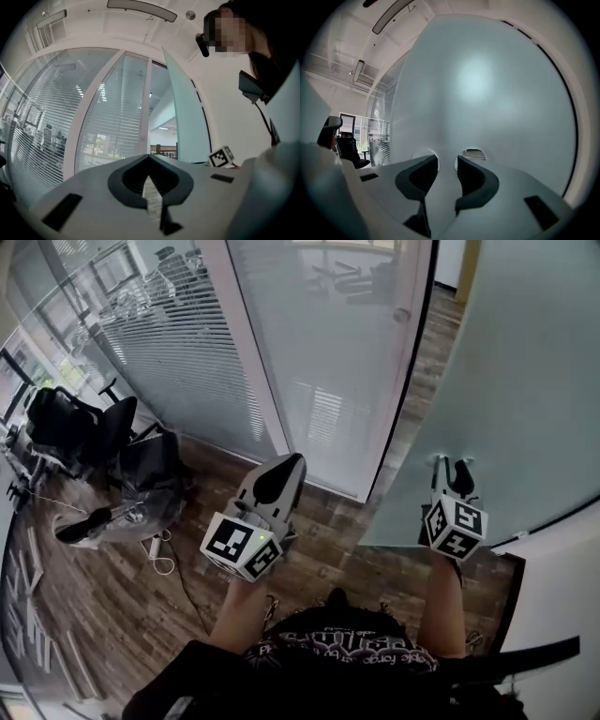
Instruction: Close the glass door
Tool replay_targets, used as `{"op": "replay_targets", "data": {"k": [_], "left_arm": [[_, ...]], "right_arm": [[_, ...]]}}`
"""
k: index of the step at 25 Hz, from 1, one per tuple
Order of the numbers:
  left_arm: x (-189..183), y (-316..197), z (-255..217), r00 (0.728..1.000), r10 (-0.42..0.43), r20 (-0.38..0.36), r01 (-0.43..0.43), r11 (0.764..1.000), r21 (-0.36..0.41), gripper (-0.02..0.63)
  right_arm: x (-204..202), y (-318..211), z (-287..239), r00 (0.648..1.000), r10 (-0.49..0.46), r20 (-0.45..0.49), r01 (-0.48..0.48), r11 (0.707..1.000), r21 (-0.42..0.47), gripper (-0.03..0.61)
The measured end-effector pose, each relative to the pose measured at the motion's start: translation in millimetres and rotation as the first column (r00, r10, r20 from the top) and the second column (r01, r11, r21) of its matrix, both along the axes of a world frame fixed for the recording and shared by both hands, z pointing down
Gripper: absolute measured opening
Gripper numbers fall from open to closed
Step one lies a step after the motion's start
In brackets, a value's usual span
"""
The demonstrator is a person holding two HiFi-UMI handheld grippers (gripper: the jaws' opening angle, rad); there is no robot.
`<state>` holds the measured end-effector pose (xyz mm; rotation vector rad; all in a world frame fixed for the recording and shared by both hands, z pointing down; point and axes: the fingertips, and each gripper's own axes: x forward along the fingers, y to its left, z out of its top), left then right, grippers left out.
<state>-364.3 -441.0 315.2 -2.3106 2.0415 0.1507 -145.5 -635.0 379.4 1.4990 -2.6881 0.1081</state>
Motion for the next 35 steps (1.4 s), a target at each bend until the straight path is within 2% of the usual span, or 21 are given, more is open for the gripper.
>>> {"op": "replay_targets", "data": {"k": [9,15,19,23,35], "left_arm": [[-35,-53,11,1.0,0.003,-0.001,-0.003,0.999,-0.039,-0.006],[-50,-113,16,0.996,0.091,0.007,-0.091,0.995,-0.036,-0.006],[-67,-158,5,0.991,0.137,-0.008,-0.137,0.991,-0.001,-0.006],[-70,-194,-3,0.982,0.19,0.007,-0.19,0.982,0.011,-0.006],[-90,-249,5,0.969,0.247,-0.022,-0.247,0.969,-0.003,-0.006]], "right_arm": [[-36,-74,0,1.0,0.007,-0.018,-0.007,1.0,0.004,0.13],[-58,-115,-2,0.999,0.043,-0.033,-0.042,0.999,0.019,0.13],[-70,-137,-1,0.997,0.063,-0.035,-0.062,0.998,0.009,0.13],[-73,-158,0,0.996,0.079,-0.035,-0.079,0.997,-0.001,0.13],[-81,-208,-3,0.993,0.119,-0.026,-0.12,0.993,-0.013,0.13]]}}
